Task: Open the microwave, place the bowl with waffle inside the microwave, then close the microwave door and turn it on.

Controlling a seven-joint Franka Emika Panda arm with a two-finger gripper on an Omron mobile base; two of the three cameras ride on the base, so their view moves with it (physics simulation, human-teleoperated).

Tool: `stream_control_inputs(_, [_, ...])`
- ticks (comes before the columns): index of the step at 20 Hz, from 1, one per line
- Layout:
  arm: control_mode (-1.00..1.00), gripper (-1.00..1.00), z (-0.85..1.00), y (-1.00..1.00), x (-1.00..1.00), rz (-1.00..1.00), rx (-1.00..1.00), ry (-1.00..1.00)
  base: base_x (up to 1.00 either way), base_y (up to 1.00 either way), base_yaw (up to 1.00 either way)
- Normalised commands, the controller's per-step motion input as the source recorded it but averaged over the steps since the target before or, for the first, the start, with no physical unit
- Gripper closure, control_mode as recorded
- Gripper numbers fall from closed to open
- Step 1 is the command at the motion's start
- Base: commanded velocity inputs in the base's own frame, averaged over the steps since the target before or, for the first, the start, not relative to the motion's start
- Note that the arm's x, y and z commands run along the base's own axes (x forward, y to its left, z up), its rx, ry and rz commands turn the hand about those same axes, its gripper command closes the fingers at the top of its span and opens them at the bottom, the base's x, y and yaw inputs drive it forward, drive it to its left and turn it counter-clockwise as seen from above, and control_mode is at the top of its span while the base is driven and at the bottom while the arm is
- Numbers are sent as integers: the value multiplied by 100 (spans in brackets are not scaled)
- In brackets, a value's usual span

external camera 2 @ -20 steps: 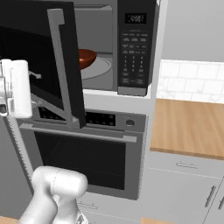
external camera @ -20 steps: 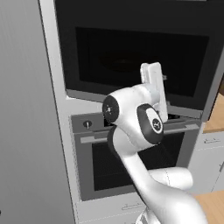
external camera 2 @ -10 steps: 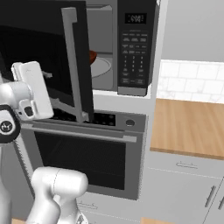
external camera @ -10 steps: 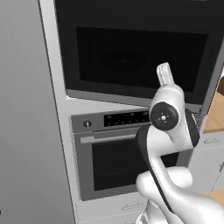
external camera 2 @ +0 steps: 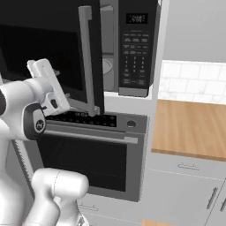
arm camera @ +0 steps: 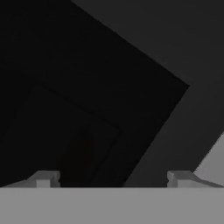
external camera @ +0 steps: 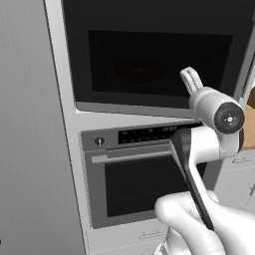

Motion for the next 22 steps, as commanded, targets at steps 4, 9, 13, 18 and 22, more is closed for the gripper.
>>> stream_control_inputs(4, [-100, -100, 9, 0, 40, 14, 0, 3, 0, 0, 0])
stream_control_inputs(9, [-100, -100, 3, 0, 43, 4, -1, 0, 0, 0, 0])
stream_control_inputs(13, [-100, -100, 0, 0, 51, 3, -2, 0, 0, 0, 0])
stream_control_inputs(18, [-100, -100, 0, 0, 48, 3, 0, 0, 0, 0, 0])
stream_control_inputs(22, [-100, -100, 0, 0, 31, 2, 0, 0, 0, 0, 0])
